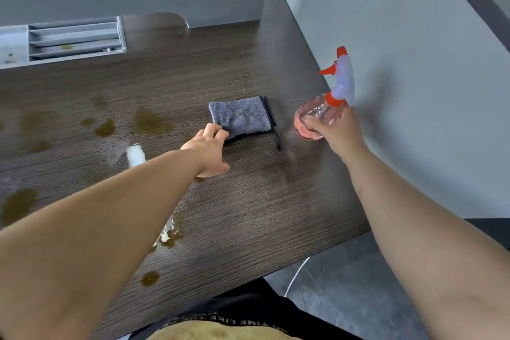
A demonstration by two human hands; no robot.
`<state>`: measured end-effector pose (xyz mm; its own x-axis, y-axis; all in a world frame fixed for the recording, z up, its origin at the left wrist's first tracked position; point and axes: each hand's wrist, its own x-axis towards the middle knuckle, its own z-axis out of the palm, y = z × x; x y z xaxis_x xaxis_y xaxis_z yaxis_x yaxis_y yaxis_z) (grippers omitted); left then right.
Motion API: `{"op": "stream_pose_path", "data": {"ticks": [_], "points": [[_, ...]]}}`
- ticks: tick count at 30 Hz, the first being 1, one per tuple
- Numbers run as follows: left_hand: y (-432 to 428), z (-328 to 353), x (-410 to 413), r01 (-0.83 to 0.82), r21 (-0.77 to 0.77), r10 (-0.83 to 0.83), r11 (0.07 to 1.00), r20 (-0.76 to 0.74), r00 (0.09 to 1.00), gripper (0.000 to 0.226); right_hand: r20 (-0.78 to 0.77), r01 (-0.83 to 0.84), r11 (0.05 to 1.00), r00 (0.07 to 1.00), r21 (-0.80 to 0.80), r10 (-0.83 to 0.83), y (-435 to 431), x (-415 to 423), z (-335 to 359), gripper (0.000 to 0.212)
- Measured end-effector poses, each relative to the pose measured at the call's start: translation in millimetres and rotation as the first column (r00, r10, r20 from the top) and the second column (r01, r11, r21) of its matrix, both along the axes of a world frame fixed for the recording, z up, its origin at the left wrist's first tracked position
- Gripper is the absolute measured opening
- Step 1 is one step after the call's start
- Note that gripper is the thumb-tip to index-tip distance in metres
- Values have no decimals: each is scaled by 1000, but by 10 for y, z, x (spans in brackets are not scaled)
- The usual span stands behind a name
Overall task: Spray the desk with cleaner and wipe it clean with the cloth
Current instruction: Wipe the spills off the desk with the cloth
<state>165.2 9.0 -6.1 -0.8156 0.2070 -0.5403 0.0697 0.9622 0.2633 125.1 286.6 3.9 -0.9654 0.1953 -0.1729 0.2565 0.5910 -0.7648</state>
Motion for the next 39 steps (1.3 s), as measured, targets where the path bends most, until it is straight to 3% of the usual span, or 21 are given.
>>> {"op": "stream_pose_path", "data": {"ticks": [3,6,8,11,13,16,20,23,24,27,30,32,33,37,39], "points": [[-24,8,22,11,11,-11,1000,5,1000,82,-7,53,998,999,-29,-54,-41,231,-116,99],[-49,16,25,19,31,-19,999,8,1000,83,91,169,986,982,-14,-167,-246,655,-313,108],[-75,13,24,23,43,-23,999,8,1000,83,95,92,994,991,51,-96,-494,873,-401,88],[-86,12,27,30,58,-31,998,12,999,84,-110,-135,971,981,197,159,-818,849,-414,52],[-94,15,23,37,54,-38,998,9,999,84,-167,-287,900,920,327,354,-1004,595,-388,41],[-112,-12,5,47,46,-47,998,4,999,85,-2,-472,754,847,458,532,-1259,34,-273,47],[-114,-31,1,62,63,-62,996,1,998,83,313,-625,546,768,558,559,-1377,-535,-197,52],[-152,-4,-31,-20,156,17,988,22,1000,73,328,-623,460,754,633,570,-1365,-623,-135,44],[-179,13,-33,-78,221,75,972,22,997,66,331,-630,485,755,607,567,-1356,-616,-106,40],[-313,109,17,-201,393,255,897,-90,963,42,255,-562,711,826,422,502,-1272,-541,46,28],[-550,177,122,-268,386,365,883,-204,909,35,-11,-418,761,873,496,487,-1202,-411,221,25],[-723,171,216,-326,286,393,901,-223,892,37,-118,-388,723,833,572,540,-1239,-257,242,26],[-809,160,274,-360,230,409,904,-222,885,39,-101,-415,689,812,594,575,-1283,-159,202,28],[-1007,104,516,-441,104,452,892,-161,877,42,196,-605,432,704,669,682,-1431,215,-176,63],[-1075,78,616,-440,80,447,895,-137,884,44,230,-613,380,687,693,689,-1494,253,-319,74]]}}
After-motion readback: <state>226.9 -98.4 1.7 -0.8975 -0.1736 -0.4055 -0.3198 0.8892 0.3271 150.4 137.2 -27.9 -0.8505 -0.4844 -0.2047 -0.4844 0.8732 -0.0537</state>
